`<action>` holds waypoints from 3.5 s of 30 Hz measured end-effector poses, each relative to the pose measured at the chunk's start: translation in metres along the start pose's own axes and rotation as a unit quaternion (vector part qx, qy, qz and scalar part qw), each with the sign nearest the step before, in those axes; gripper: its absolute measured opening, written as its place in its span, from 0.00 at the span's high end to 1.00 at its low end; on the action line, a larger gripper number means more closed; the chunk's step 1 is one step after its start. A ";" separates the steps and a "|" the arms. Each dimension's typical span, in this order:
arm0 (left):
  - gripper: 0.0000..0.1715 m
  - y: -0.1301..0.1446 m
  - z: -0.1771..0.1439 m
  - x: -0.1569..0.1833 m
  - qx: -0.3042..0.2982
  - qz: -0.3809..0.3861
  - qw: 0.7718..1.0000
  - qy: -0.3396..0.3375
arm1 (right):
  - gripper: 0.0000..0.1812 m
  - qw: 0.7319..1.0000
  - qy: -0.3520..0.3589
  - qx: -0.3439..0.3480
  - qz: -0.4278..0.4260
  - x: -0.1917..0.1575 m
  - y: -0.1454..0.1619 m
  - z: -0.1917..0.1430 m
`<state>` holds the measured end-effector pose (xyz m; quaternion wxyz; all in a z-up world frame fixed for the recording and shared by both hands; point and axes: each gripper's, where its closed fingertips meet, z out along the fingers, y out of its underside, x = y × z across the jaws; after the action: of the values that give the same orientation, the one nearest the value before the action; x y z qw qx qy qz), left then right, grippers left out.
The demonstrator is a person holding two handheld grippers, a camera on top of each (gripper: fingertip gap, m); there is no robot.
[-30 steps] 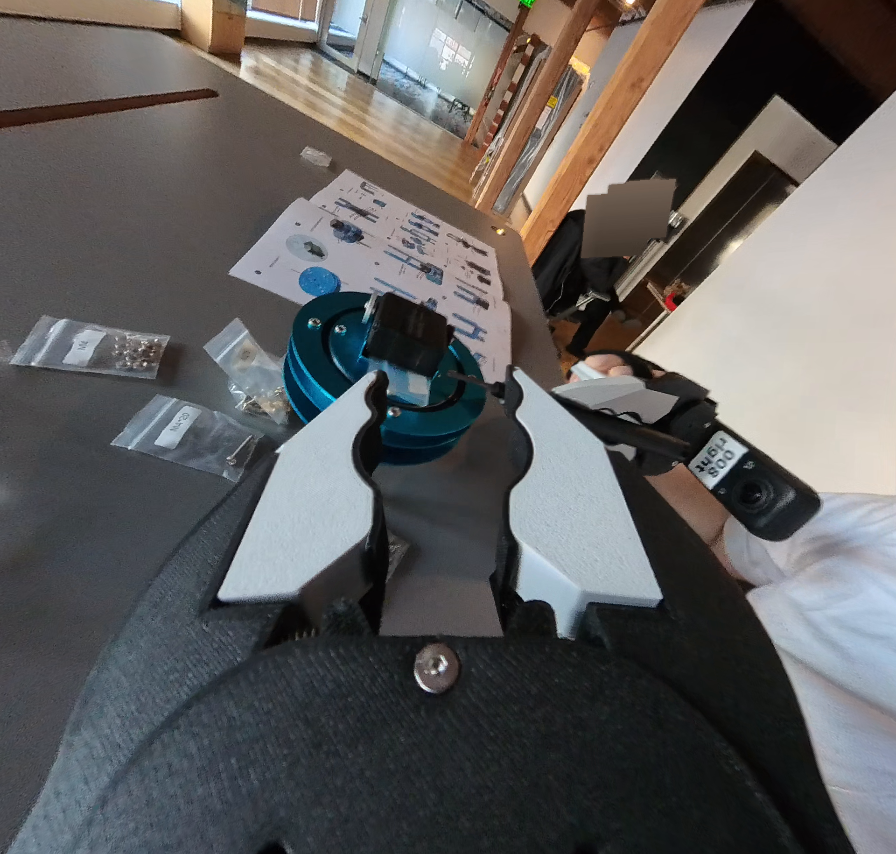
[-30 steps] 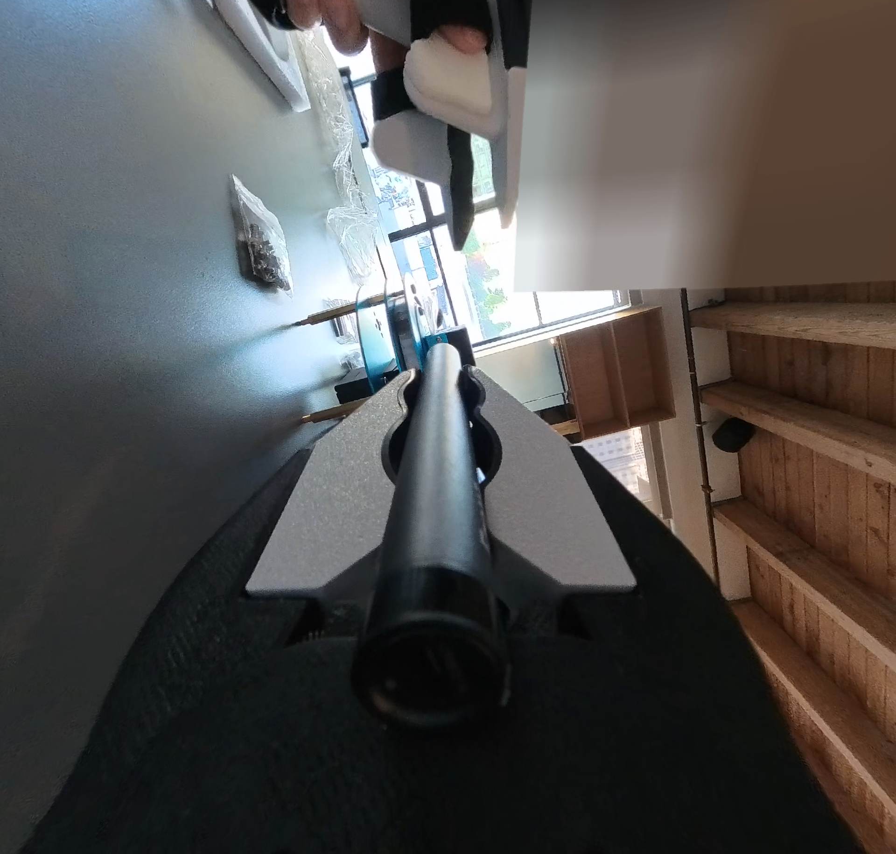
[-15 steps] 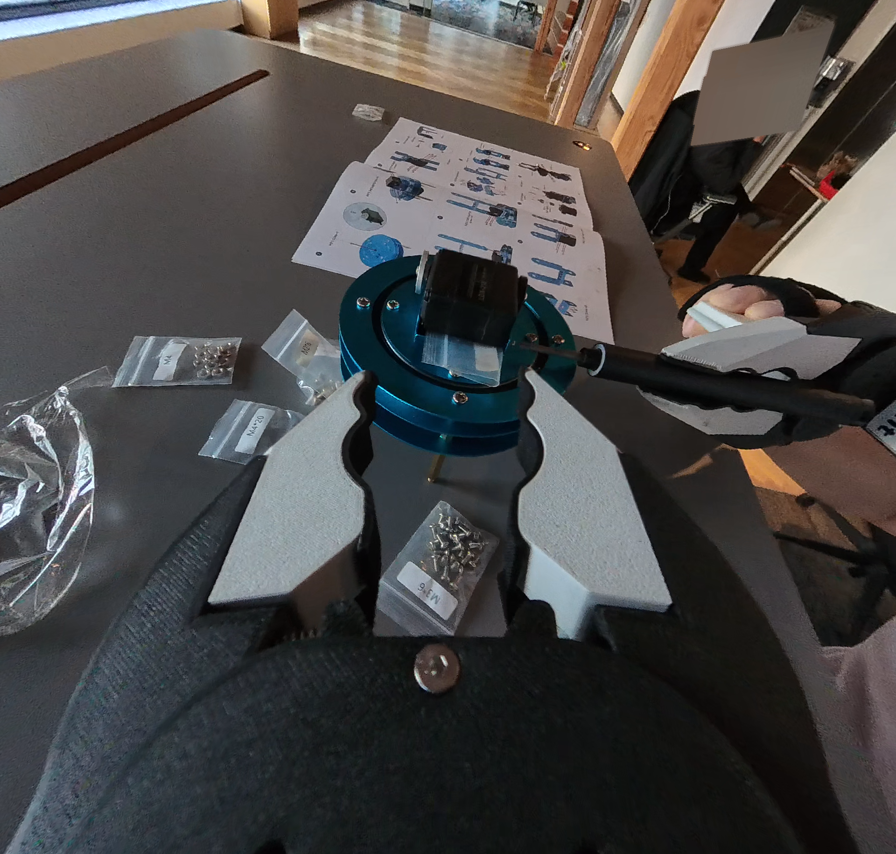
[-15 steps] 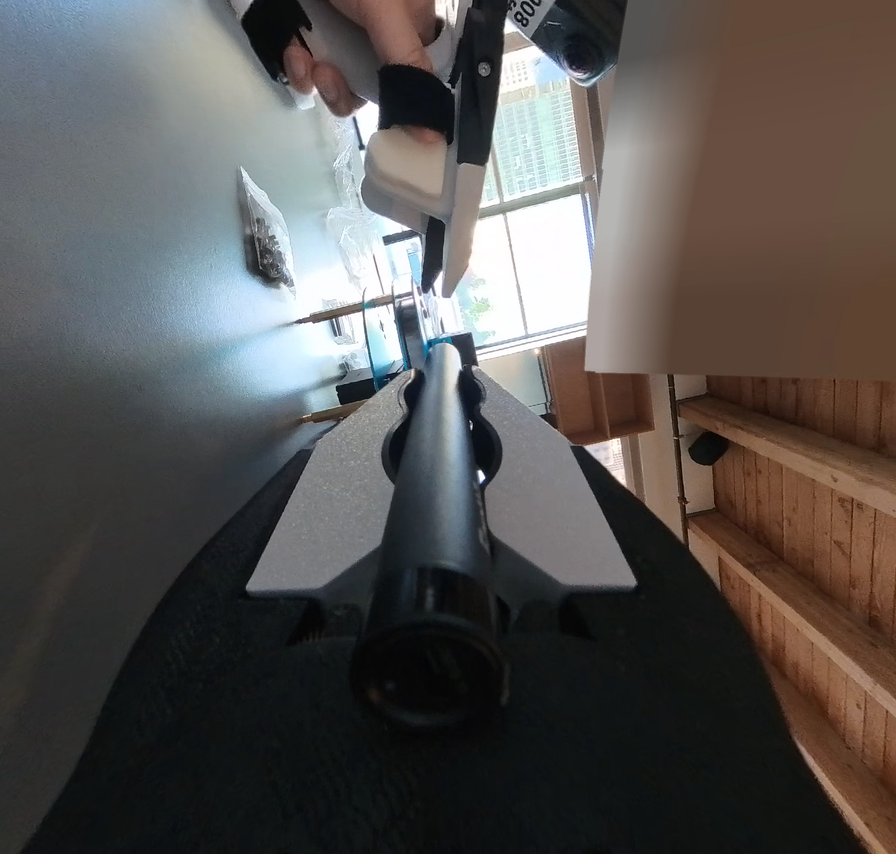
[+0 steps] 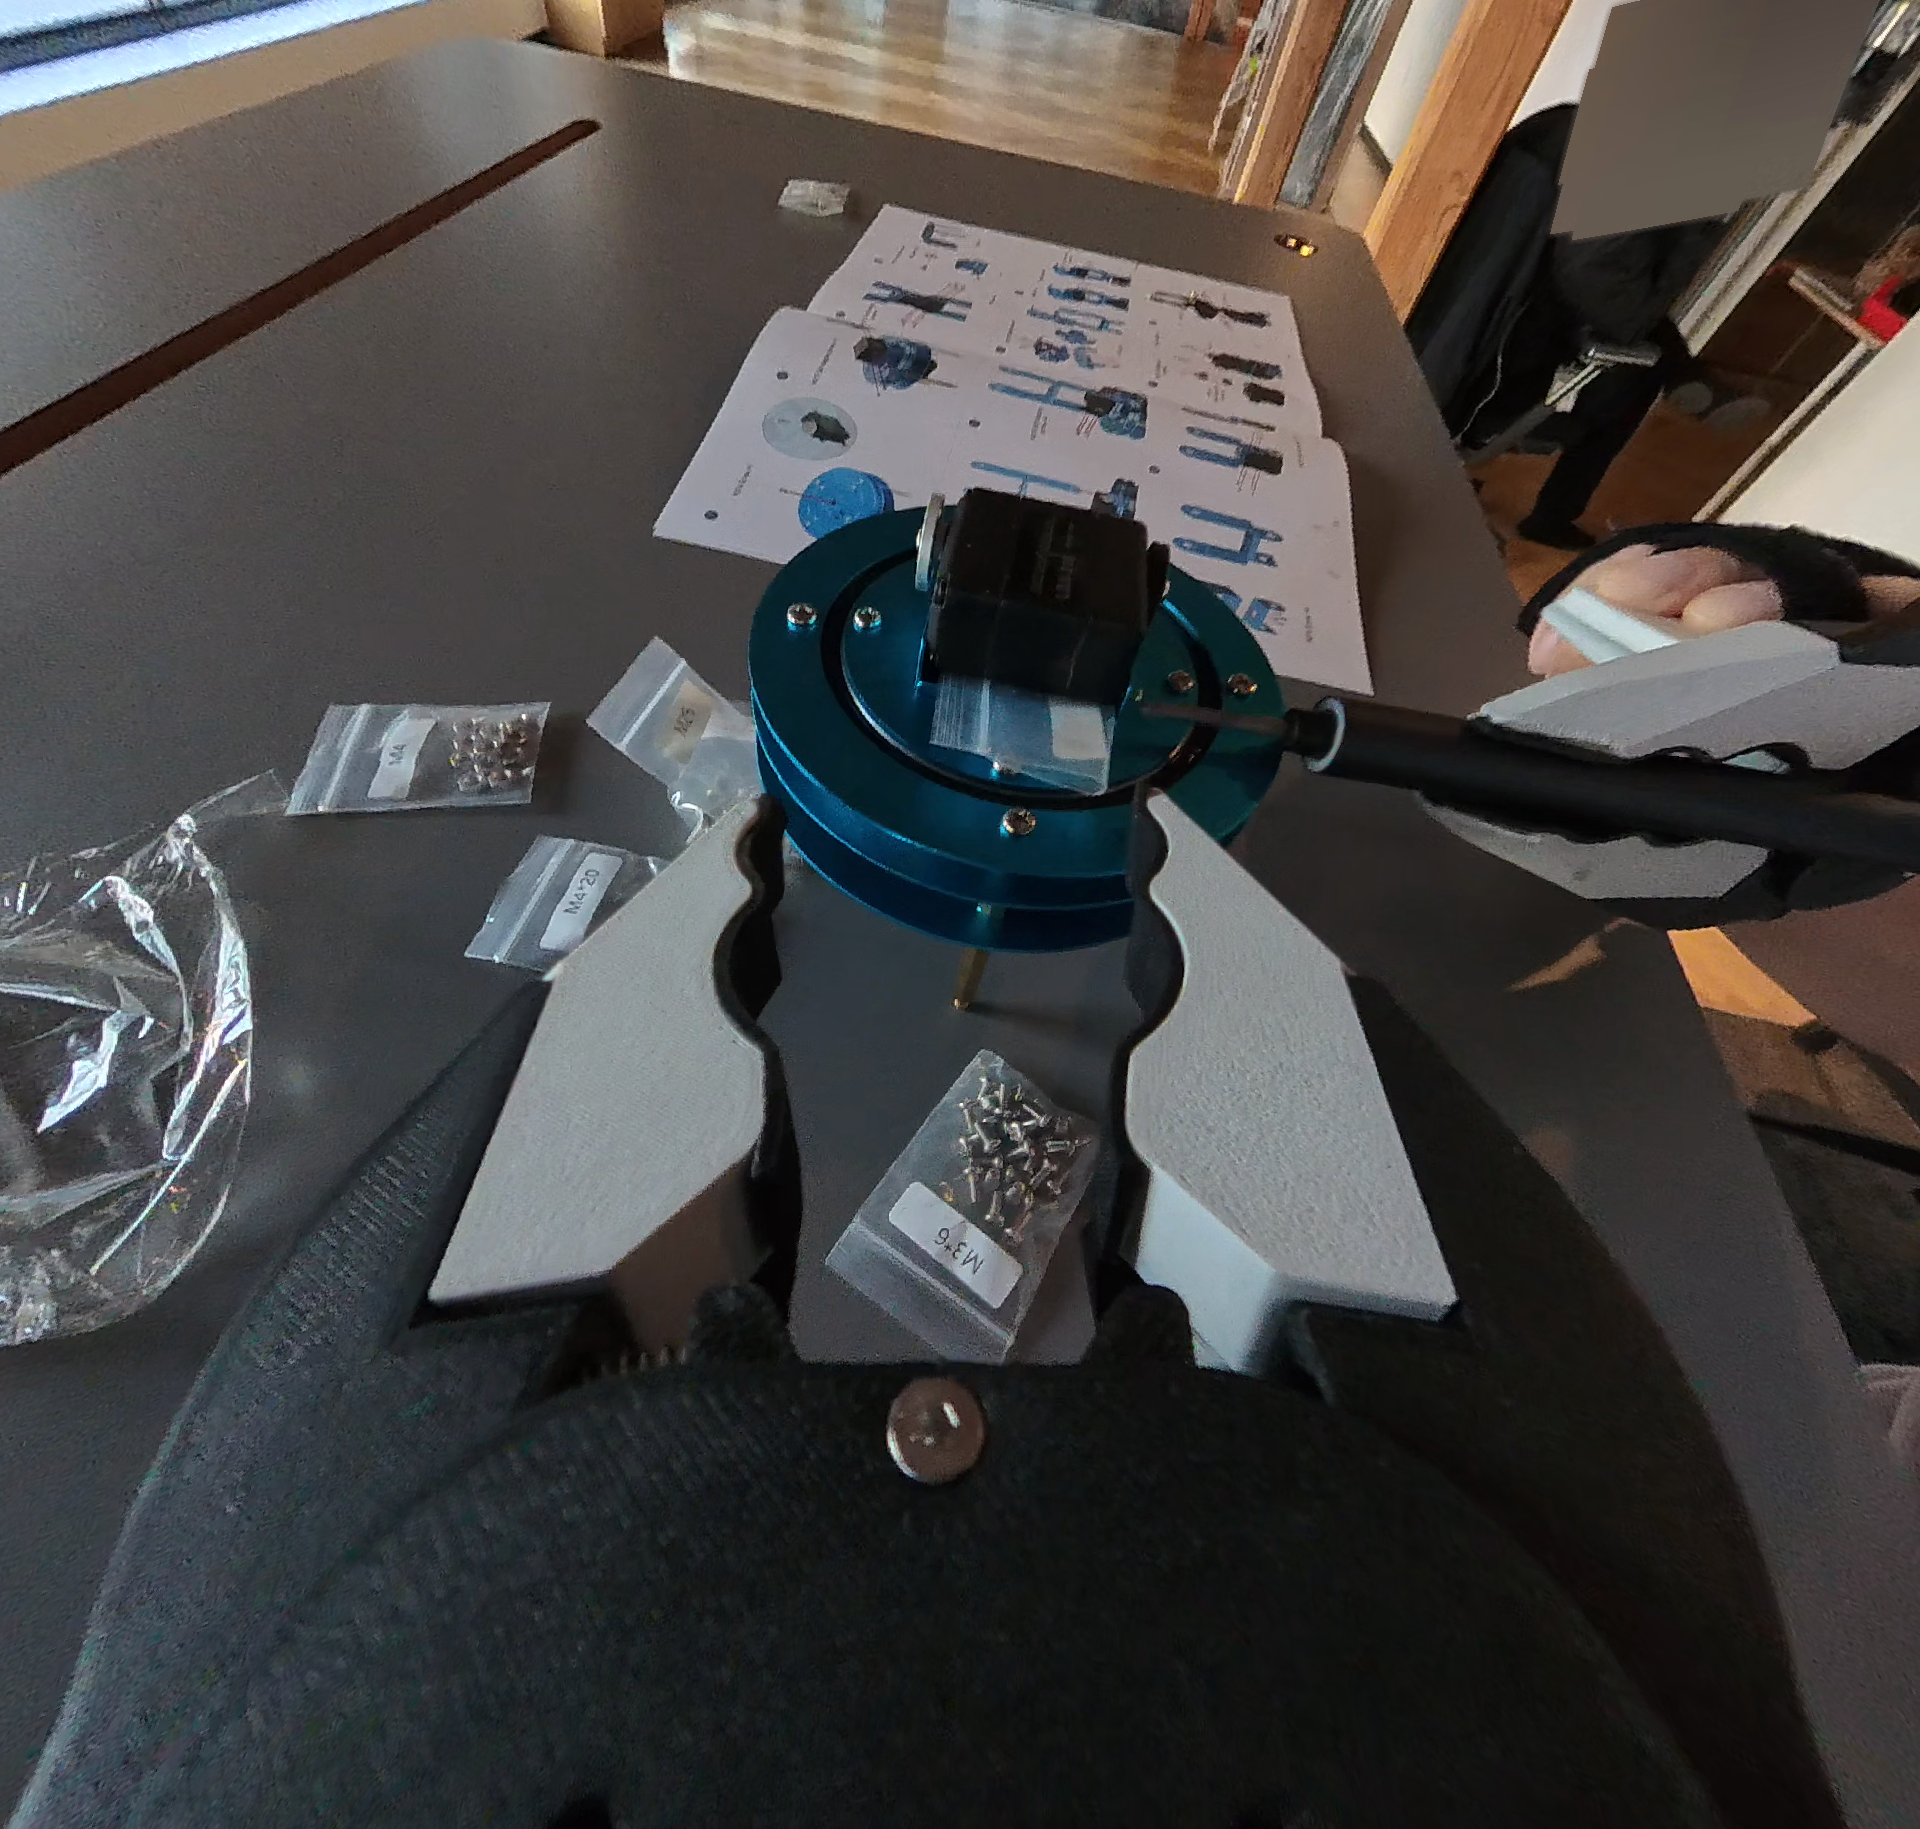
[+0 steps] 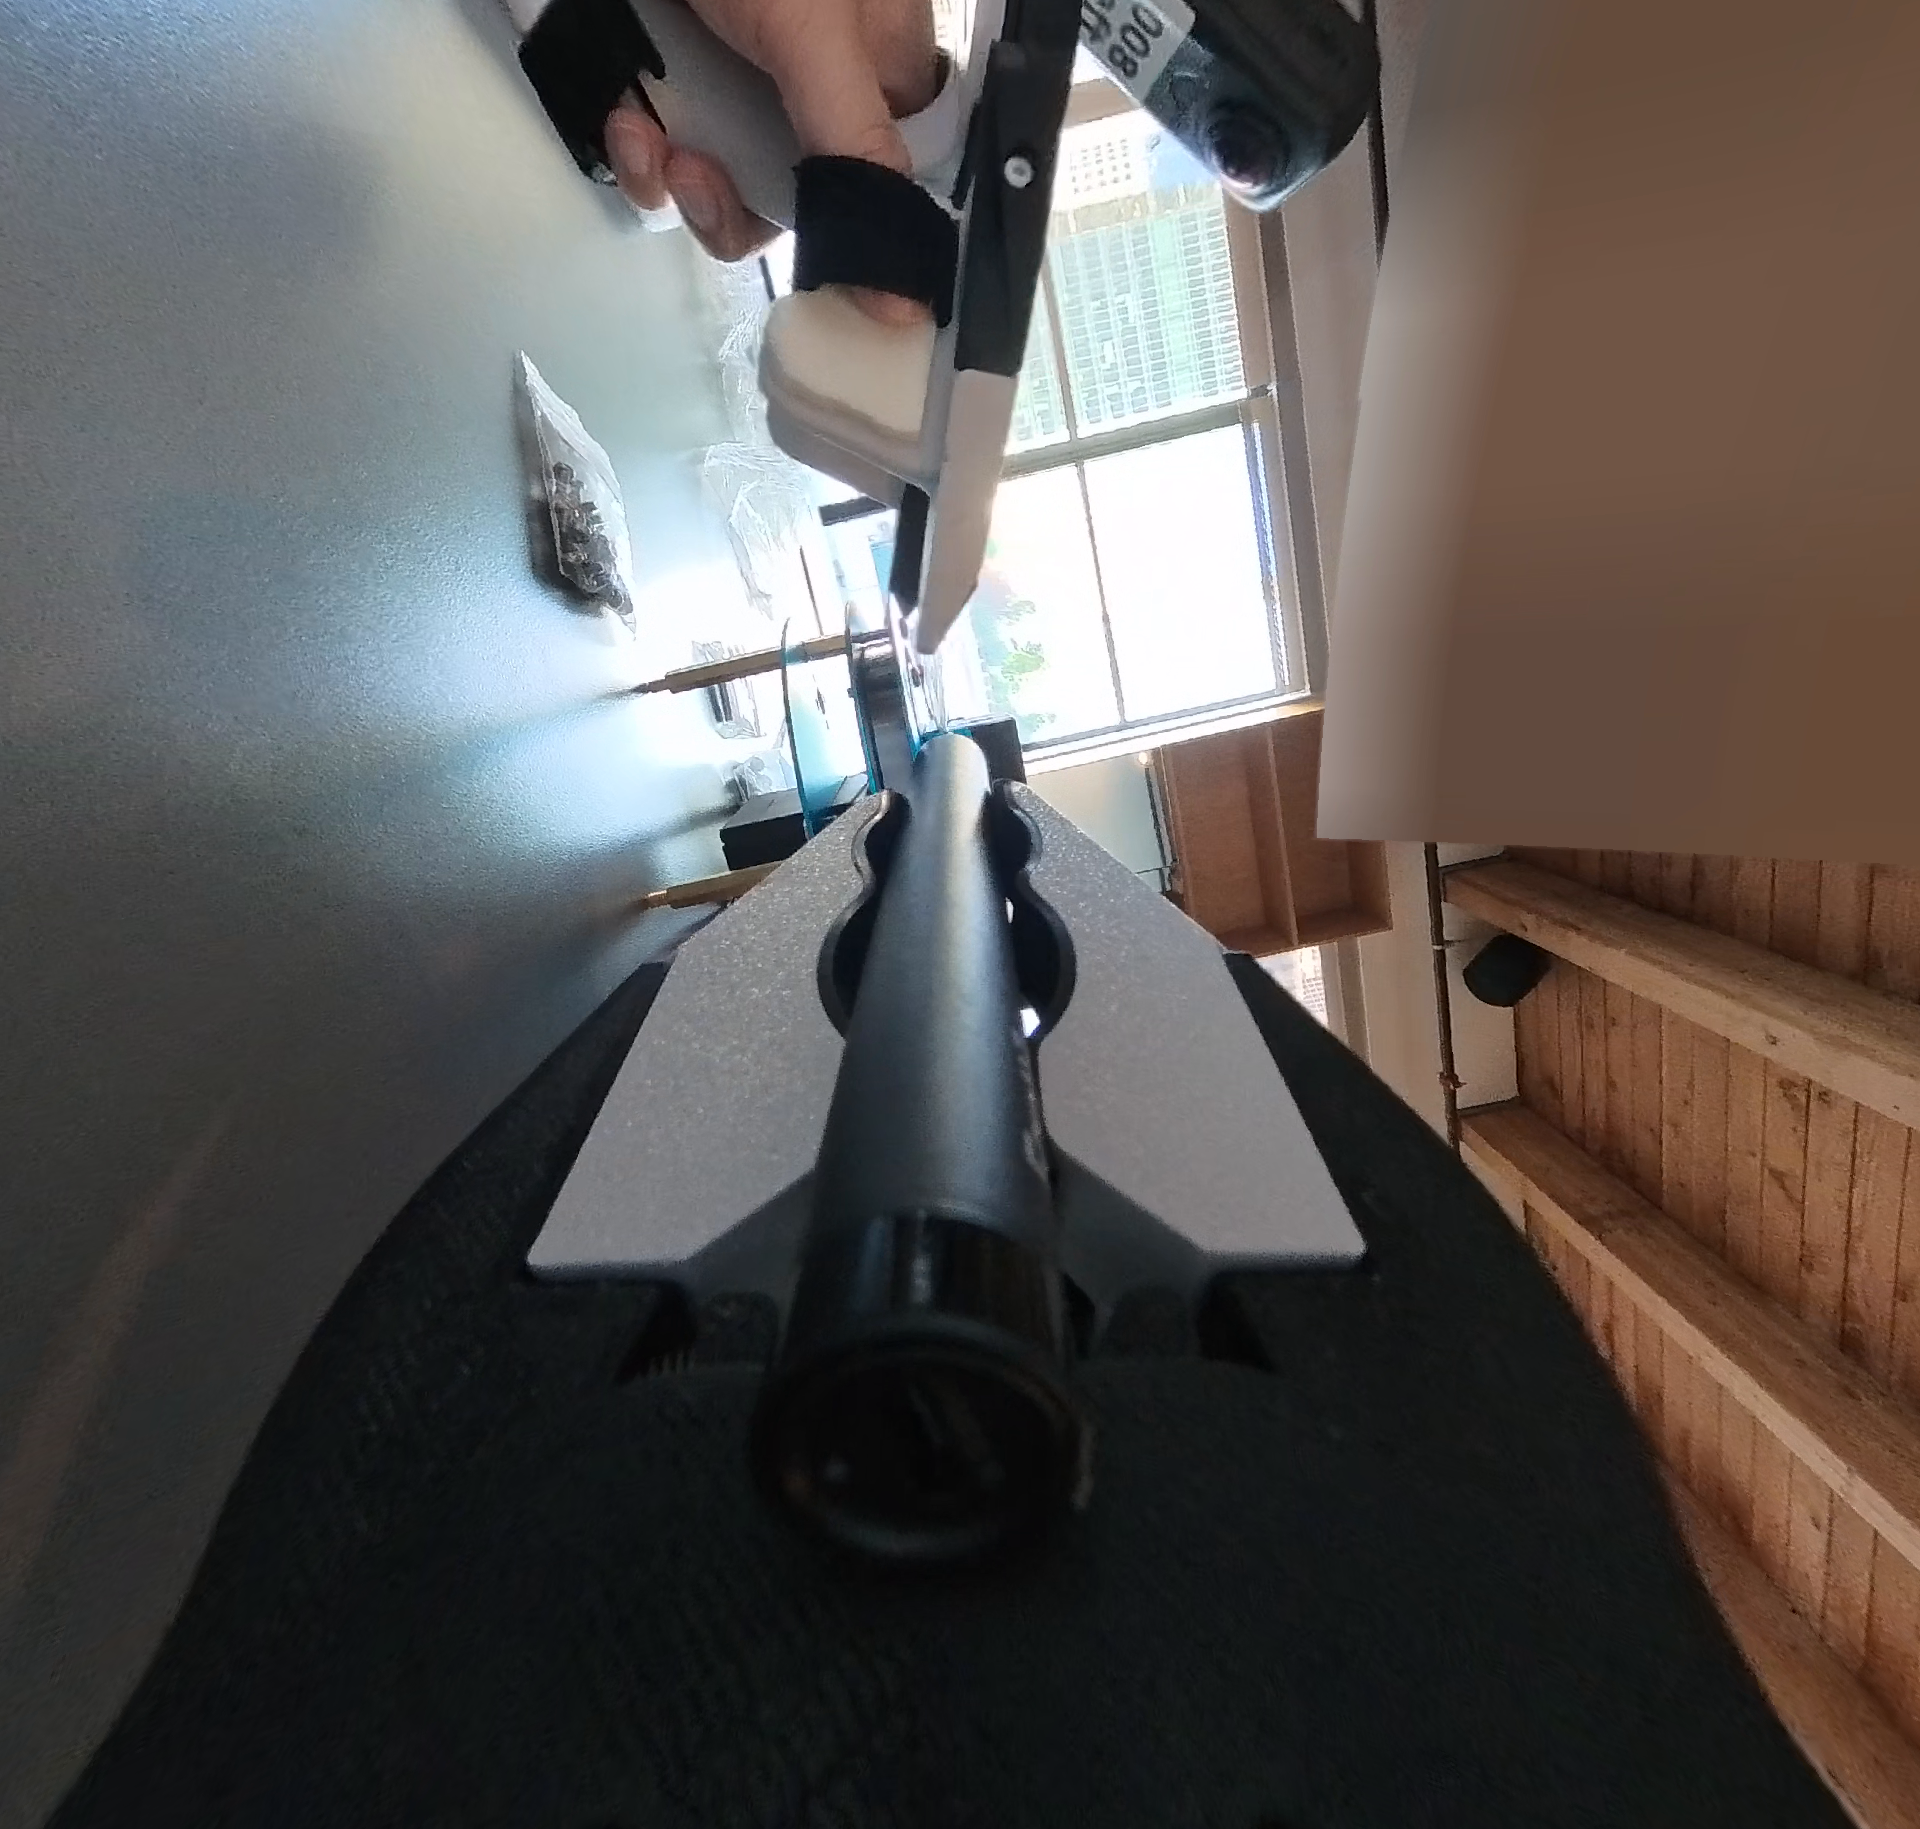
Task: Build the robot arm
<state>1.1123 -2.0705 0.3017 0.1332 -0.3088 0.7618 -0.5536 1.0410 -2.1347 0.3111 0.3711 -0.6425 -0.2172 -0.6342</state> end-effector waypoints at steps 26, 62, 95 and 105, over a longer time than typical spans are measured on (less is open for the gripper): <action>0.61 0.003 0.006 0.003 -0.001 -0.020 1.000 0.020 | 0.91 1.000 0.001 0.004 0.005 0.000 0.000 0.001; 0.60 -0.029 -0.012 0.008 -0.068 0.119 0.975 0.175 | 0.91 0.996 -0.002 -0.002 0.091 0.005 0.001 0.001; 0.57 -0.026 0.033 -0.005 -0.371 0.445 0.769 0.271 | 0.91 0.974 0.054 -0.053 0.215 0.024 -0.008 -0.054; 0.72 -0.037 0.004 -0.050 -0.179 -0.114 0.947 0.241 | 0.91 0.963 0.065 -0.041 0.257 0.040 -0.004 -0.062</action>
<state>1.1651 -2.0496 0.3279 -0.1756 -0.2693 0.8174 -0.4779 1.0015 -2.1862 0.3463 0.5080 -0.6491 0.0060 -0.5663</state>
